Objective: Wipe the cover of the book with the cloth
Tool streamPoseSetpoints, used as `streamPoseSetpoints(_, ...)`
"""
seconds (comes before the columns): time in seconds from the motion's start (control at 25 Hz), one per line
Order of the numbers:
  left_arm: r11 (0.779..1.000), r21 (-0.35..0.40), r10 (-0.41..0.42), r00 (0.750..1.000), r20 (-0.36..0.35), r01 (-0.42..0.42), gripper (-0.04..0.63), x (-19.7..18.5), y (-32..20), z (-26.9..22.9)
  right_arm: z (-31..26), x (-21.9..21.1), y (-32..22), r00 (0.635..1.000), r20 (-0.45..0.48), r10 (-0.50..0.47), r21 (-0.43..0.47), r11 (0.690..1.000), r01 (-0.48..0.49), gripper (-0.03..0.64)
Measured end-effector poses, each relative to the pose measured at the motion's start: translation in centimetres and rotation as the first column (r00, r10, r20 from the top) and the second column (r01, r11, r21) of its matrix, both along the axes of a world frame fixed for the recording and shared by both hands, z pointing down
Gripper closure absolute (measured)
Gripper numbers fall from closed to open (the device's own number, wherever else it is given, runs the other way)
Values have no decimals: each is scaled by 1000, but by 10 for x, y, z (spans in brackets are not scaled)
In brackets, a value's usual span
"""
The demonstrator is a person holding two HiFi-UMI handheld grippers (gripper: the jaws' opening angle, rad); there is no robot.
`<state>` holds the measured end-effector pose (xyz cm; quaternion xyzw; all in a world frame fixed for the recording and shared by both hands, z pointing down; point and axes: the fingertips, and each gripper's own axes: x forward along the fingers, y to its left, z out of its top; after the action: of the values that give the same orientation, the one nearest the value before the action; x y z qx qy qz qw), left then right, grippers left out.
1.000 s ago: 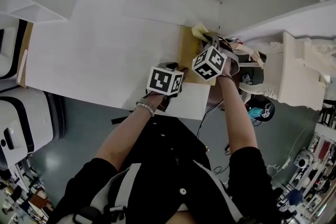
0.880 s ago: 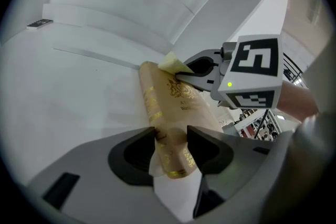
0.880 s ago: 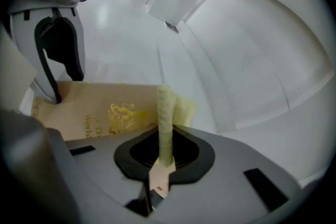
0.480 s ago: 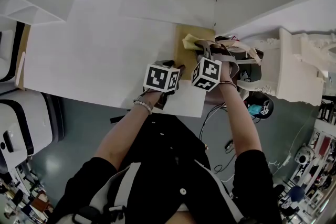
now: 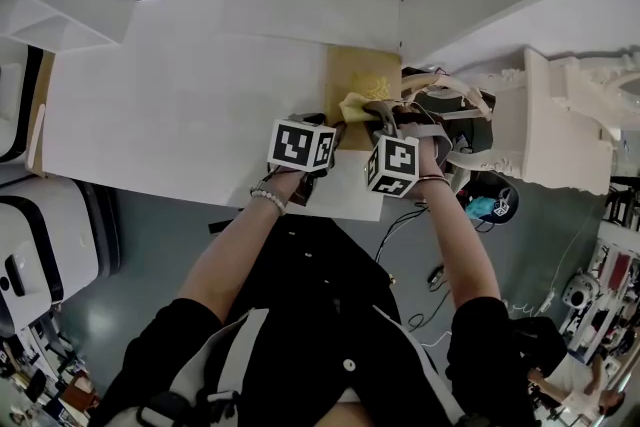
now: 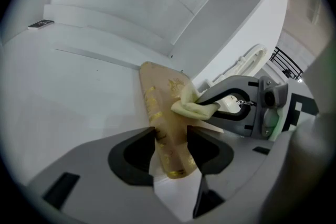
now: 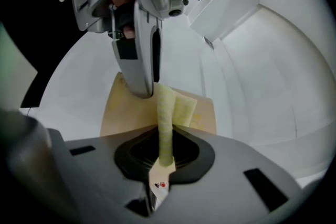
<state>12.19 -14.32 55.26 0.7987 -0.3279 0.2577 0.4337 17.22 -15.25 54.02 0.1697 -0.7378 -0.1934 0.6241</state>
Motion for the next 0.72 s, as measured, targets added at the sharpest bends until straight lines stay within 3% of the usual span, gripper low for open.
streamPoseSetpoints(0.2, 1000, 1, -1, 1000, 1, 1, 402, 0, 1, -1, 0, 2, 20, 1000, 18, 10, -117, 993, -7, 584)
streamPoseSetpoints(0.32, 1000, -1, -1, 1000, 1, 1, 402, 0, 1, -1, -8, -4, 18, 995, 85, 58, -153, 987, -45, 584)
streamPoseSetpoints(0.44, 1000, 1, -3, 1000, 0, 3, 402, 1, 0, -1, -19, -12, -4, 982, 151, 111, -110, 989, -95, 584)
streamPoseSetpoints(0.72, 1000, 1, -5, 1000, 2, 5, 402, 1, -1, -1, -35, -23, -77, 954, 212, 214, 3, 976, -220, 584)
